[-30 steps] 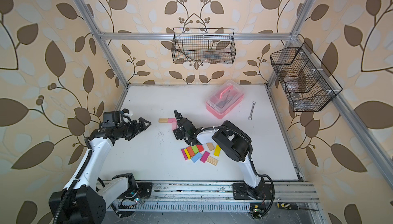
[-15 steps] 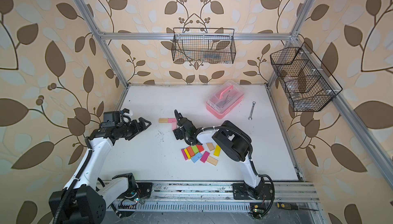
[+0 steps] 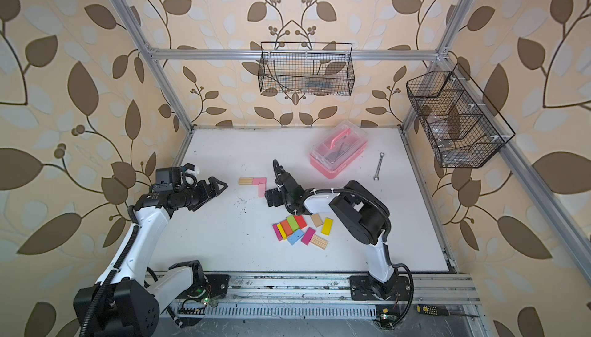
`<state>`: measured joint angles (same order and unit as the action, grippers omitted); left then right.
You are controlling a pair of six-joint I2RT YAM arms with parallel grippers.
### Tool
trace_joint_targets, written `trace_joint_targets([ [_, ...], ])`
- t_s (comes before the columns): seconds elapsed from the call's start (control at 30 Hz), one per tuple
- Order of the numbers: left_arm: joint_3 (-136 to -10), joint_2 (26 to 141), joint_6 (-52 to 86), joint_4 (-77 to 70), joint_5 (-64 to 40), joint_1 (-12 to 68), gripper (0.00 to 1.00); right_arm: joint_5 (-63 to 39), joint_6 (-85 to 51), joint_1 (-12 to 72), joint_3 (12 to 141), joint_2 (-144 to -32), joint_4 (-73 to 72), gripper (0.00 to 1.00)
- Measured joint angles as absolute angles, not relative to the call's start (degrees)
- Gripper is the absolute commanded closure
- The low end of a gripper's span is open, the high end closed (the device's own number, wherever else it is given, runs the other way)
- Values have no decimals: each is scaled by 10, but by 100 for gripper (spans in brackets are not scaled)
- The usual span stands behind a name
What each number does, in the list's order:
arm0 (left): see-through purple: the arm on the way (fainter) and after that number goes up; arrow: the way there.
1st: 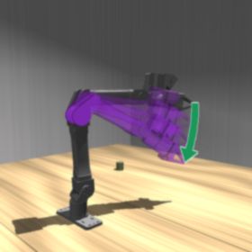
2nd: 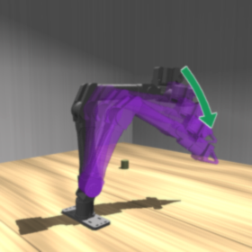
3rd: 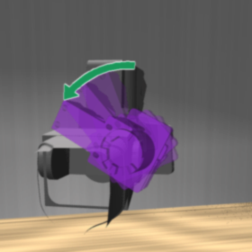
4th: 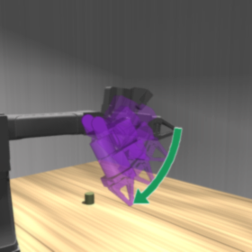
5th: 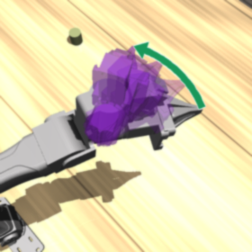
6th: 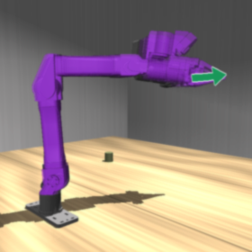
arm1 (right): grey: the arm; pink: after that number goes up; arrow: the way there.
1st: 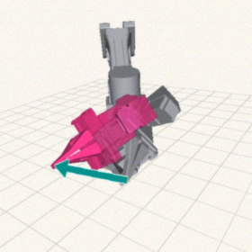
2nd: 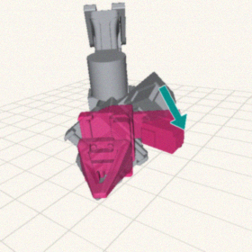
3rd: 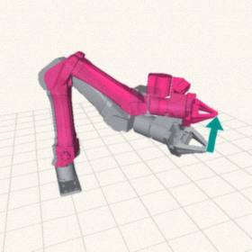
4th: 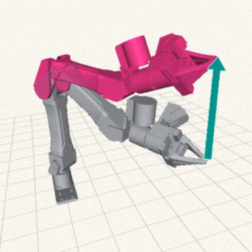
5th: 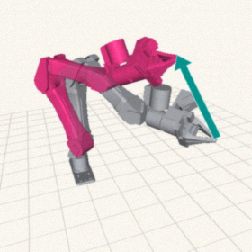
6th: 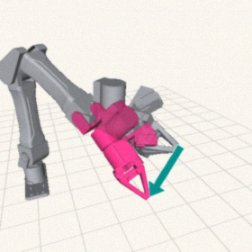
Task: Assemble the number 7 with building blocks
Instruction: Assemble the building block at the center of the board, then adjust the building block at the center of the board.
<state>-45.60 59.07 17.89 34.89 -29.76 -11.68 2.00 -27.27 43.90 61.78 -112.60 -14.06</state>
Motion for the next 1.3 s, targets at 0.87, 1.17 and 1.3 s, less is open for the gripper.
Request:
trace_joint_targets([
  [0.87, -456, 591, 179, 349, -298, -117, 5, -307, -534, 396, 727, -1206, -109, 9],
  [1.17, -456, 591, 179, 349, -298, -117, 5, -318, -547, 397, 751, -1233, -125, 9],
  [1.3, -456, 591, 179, 348, -298, -117, 5, -320, -549, 399, 757, -1240, -130, 9],
])
